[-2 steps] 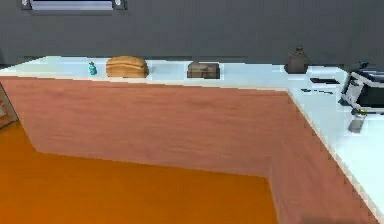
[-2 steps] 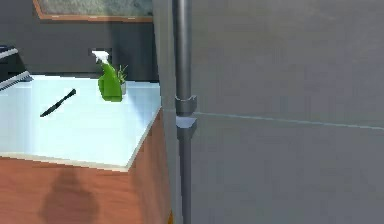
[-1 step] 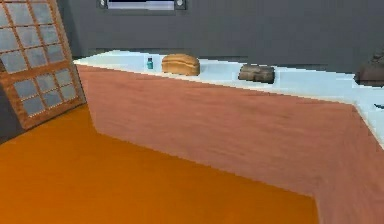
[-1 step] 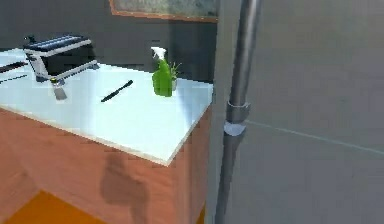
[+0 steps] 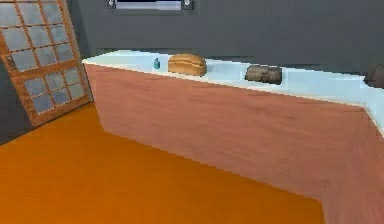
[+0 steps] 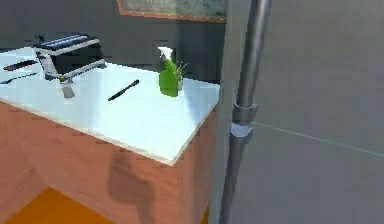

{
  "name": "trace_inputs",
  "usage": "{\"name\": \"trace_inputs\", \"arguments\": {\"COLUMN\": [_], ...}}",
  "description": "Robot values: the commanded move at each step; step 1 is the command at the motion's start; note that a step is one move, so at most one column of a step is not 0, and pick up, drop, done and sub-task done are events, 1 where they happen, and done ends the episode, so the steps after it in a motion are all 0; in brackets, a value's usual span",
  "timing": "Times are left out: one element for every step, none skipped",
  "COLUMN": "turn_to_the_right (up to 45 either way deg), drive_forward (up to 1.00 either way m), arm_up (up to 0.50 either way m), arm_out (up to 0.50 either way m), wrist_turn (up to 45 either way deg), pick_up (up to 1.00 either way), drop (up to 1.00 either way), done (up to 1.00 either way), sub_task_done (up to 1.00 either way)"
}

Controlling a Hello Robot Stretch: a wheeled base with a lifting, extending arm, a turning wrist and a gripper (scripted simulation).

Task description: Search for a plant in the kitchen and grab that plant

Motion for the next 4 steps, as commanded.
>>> {"name": "trace_inputs", "arguments": {"turn_to_the_right": [45.0,45.0,39.0,3.0], "drive_forward": [0.00,0.00,0.00,0.00], "arm_up": [0.00,0.00,0.00,0.00], "arm_out": [0.00,0.00,0.00,0.00], "wrist_turn": [0.0,0.0,0.0,0.0], "pick_up": [0.00,0.00,0.00,0.00], "drop": [0.00,0.00,0.00,0.00], "done": [0.00,0.00,0.00,0.00], "sub_task_done": [0.00,0.00,0.00,0.00]}}
